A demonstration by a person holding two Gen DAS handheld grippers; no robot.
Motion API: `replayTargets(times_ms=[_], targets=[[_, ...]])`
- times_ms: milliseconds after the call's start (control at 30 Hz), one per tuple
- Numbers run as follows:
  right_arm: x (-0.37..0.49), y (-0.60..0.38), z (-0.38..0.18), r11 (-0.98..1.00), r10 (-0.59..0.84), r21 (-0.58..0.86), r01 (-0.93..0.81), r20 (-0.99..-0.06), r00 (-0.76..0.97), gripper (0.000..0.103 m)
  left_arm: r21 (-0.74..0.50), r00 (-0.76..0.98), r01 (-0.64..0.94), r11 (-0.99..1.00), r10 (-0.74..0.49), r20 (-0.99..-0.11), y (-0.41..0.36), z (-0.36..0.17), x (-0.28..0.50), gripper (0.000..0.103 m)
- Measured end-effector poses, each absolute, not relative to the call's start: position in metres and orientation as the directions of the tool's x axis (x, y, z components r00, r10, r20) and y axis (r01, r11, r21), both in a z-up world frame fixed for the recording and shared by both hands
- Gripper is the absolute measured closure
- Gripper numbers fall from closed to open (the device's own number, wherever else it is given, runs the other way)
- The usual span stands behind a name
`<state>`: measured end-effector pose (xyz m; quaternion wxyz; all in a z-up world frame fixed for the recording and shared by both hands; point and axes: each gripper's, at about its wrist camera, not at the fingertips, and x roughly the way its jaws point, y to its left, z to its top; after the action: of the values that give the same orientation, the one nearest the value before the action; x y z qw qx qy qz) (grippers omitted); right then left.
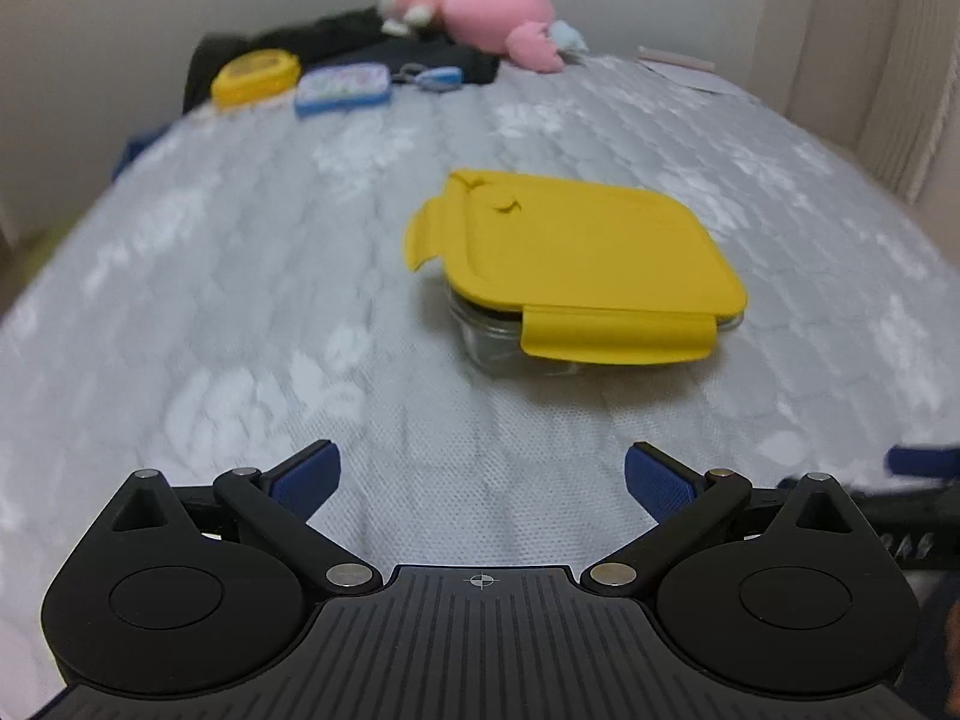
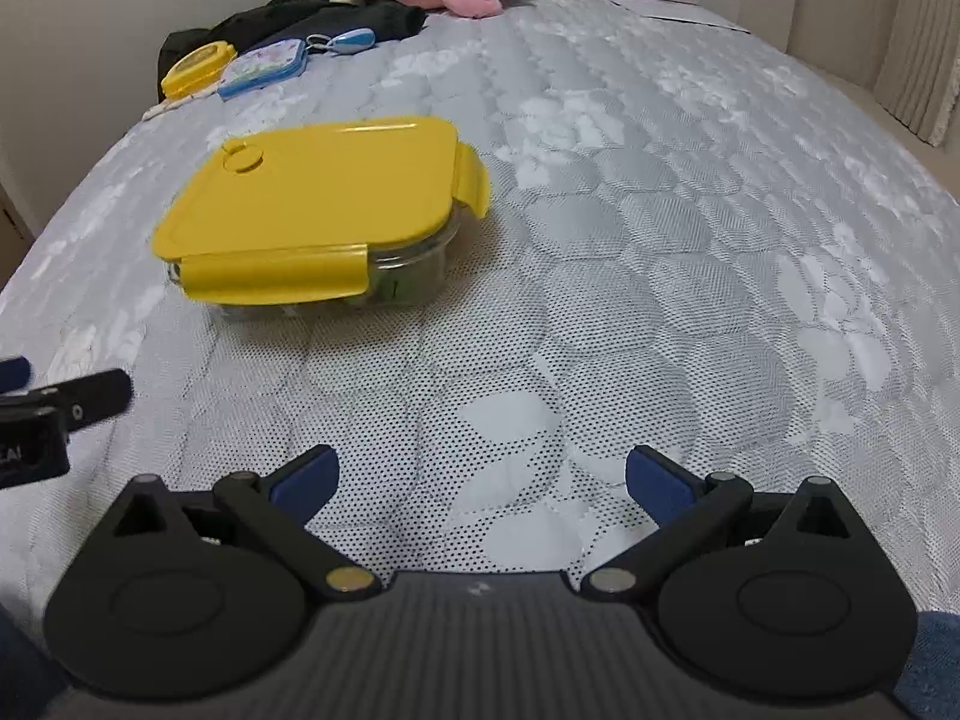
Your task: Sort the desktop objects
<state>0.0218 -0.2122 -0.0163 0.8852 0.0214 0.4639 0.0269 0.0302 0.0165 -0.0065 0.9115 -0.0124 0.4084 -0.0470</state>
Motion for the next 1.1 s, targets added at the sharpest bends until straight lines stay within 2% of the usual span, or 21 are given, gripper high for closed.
replayTargets(times_ms=[200,300,467,667,1100], targets=[[0.014,-0.202,-0.006,0.995,0.082,0.027,-0.094,-0.758,0.647,0.000,-0.159,0.676,-0.030,0.987,-0.098,-0.730,0.036,-0.010,0.031,0.000],[0.015,-0.200,-0.006,0.995,0.061,-0.005,-0.101,-0.764,0.643,0.000,-0.124,0.688,-0.022,0.992,-0.075,-0.722,0.033,-0.009,0.030,0.000],[0.017,-0.206,-0.005,0.997,0.071,0.033,-0.071,-0.760,0.646,0.000,-0.096,0.682,0.009,0.995,-0.076,-0.728,0.027,-0.009,0.031,0.000],[0.014,-0.210,0.004,1.000,0.024,0.008,-0.026,-0.706,0.708,0.000,-0.097,0.678,0.000,0.995,-0.071,-0.732,0.028,-0.010,0.031,0.000],[0.016,-0.206,0.001,0.999,0.024,-0.010,-0.045,-0.720,0.694,0.000,-0.094,0.685,0.015,0.995,-0.078,-0.724,0.025,-0.009,0.030,0.000]])
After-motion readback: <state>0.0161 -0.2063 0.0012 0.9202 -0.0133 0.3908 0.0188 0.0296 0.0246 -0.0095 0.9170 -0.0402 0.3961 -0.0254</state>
